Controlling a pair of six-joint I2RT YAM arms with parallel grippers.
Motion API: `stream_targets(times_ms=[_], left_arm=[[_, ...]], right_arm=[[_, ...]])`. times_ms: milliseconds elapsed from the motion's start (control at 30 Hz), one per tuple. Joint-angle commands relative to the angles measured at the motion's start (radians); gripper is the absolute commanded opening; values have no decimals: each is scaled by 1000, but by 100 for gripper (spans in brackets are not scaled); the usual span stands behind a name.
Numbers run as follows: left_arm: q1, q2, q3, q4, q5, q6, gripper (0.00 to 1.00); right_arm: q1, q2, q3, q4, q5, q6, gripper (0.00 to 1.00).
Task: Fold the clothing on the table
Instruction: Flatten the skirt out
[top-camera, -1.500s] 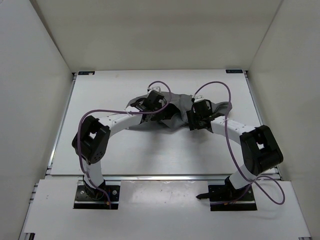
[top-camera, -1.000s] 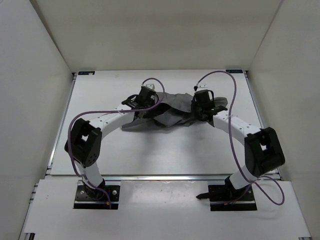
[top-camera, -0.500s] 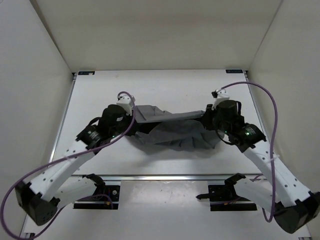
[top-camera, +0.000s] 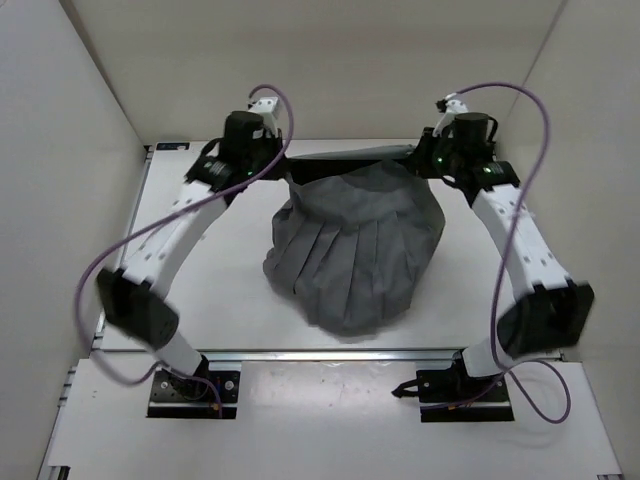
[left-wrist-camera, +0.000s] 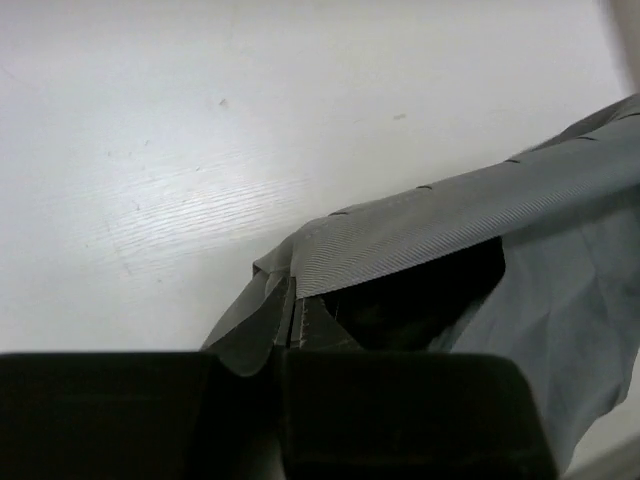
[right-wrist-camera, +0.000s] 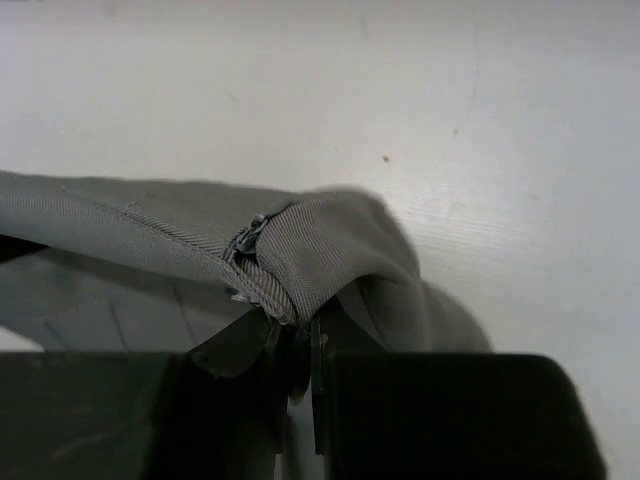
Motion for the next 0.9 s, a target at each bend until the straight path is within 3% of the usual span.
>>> stream_targets(times_ms=[0,67,233,333,500,667,733,867], left_arm=[[80,202,54,-57,-46,9,0],[71,318,95,-53,-101,9,0],[94,479,236,-56,-78,18,0],[100,515,334,-39,-112,46,0],[124,526,623,-48,-122,51,0],[54,331,495,20,-277,133,0],[19,204,319,36,-308,149,0],[-77,-101,-53,24,-311,101,0]], right_arm=[[-61,201,35,37,9,-63,0],[-68,291,55,61,-5,-59,0],[-70,439,216,71,-40,-73,1],[-62,471,336,74,-41,-73,0],[-61,487,647,18,-39,-56,0],[-68,300,537,82,-13,-74,0],[-47,211,407,66,47,-111,0],[-39,-95,-67,83,76,-110,0]])
